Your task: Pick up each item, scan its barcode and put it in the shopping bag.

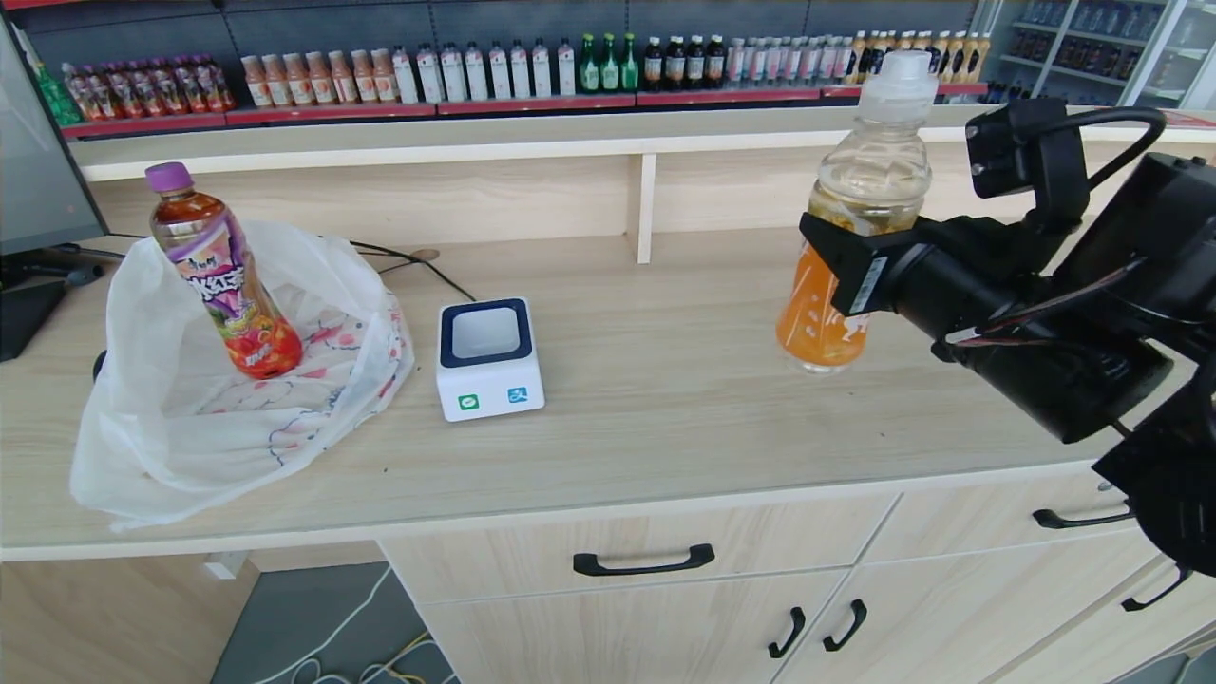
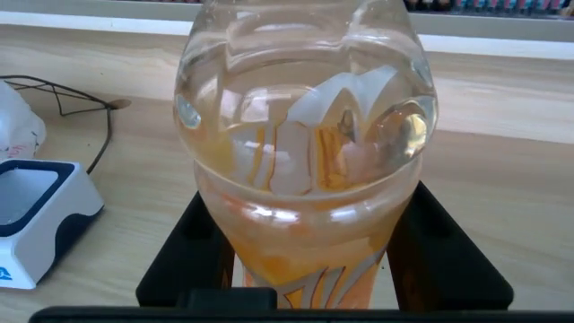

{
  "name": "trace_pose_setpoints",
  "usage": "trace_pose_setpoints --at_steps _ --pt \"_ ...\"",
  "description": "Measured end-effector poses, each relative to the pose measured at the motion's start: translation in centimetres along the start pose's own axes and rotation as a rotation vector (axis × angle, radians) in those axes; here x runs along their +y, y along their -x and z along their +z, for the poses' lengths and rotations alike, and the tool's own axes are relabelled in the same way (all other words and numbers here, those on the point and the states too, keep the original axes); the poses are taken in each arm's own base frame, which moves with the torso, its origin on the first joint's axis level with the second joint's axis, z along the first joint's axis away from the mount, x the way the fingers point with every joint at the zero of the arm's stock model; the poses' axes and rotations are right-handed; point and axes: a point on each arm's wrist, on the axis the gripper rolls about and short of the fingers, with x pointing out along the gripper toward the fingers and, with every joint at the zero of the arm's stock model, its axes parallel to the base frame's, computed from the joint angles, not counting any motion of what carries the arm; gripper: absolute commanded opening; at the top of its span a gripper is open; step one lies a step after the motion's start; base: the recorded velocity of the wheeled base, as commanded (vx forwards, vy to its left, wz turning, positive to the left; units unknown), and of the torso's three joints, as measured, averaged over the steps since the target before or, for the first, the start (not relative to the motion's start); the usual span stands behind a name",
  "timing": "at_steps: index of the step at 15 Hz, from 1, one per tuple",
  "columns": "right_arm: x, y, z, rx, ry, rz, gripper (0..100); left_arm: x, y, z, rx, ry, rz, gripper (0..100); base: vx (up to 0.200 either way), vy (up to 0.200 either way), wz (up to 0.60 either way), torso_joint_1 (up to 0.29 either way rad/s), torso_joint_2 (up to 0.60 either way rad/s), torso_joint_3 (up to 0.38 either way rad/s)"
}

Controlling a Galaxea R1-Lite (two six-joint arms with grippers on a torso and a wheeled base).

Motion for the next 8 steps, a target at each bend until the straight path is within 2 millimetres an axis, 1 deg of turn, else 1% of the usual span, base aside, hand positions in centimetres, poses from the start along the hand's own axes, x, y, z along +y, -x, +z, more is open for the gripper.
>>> trace_pose_setpoints --at_steps 4,8 --pt "-0.6 4.1 0.9 -0.004 -0.005 0.023 0 0.0 0.0 0.0 0.0 0.0 0.0 100 0.0 0.0 0.0 0.0 0.0 0.0" --pt "0.1 7.3 1.4 -0.013 -0.056 0.088 0 0.0 0.0 0.0 0.0 0.0 0.0 100 0.0 0.0 0.0 0.0 0.0 0.0"
